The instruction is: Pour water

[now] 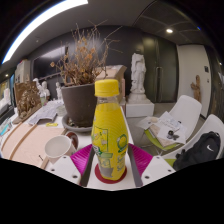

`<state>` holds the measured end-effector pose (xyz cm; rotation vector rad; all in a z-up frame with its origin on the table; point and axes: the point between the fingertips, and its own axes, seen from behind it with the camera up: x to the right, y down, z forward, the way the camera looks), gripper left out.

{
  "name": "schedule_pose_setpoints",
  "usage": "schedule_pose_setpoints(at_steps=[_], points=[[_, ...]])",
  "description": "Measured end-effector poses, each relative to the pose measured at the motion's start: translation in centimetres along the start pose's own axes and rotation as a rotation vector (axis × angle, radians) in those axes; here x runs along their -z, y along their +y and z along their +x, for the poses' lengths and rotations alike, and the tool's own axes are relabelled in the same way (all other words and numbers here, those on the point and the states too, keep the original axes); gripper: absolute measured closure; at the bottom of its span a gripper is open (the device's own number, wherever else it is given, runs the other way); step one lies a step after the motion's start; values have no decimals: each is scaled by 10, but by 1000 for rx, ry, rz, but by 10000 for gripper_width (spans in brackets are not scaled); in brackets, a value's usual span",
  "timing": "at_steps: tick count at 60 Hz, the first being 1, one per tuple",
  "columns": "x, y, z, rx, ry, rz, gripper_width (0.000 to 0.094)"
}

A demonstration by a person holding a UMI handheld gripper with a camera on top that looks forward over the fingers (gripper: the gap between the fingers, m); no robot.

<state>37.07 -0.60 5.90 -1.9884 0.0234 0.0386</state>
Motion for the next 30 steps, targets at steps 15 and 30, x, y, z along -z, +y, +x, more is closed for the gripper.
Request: schedule_pose_setpoints(at_steps=[15,30], points=[[67,-4,0,-34,65,-84,80],[214,0,-65,-73,93,-209,77]])
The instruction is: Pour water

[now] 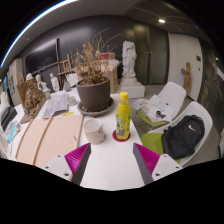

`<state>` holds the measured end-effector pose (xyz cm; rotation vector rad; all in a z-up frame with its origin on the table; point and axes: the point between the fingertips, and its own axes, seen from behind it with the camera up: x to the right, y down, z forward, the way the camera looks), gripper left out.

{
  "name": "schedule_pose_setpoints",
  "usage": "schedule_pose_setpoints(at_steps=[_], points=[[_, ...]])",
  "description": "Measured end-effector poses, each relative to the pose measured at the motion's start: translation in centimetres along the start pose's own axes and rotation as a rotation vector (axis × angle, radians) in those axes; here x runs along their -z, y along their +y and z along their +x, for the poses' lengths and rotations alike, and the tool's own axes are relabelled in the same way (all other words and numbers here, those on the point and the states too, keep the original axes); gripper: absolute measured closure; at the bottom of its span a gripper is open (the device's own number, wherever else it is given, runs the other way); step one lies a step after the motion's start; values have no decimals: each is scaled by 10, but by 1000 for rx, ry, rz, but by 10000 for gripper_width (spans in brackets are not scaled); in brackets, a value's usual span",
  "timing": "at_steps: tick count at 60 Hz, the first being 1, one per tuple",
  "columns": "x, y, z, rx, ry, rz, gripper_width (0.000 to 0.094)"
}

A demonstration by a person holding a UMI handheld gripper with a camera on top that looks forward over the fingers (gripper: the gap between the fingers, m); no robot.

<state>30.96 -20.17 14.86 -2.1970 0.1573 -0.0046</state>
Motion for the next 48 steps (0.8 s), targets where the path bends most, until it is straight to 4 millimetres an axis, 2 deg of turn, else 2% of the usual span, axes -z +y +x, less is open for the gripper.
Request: schedule_pose_setpoints(at_steps=[4,11,19,33,48], points=[[38,13,-16,32,19,-23,75],[91,28,-40,74,41,-30,77],[127,46,-67,60,36,-41,75],[155,52,-86,74,63,-15,72],[163,50,-94,88,80,0,74]])
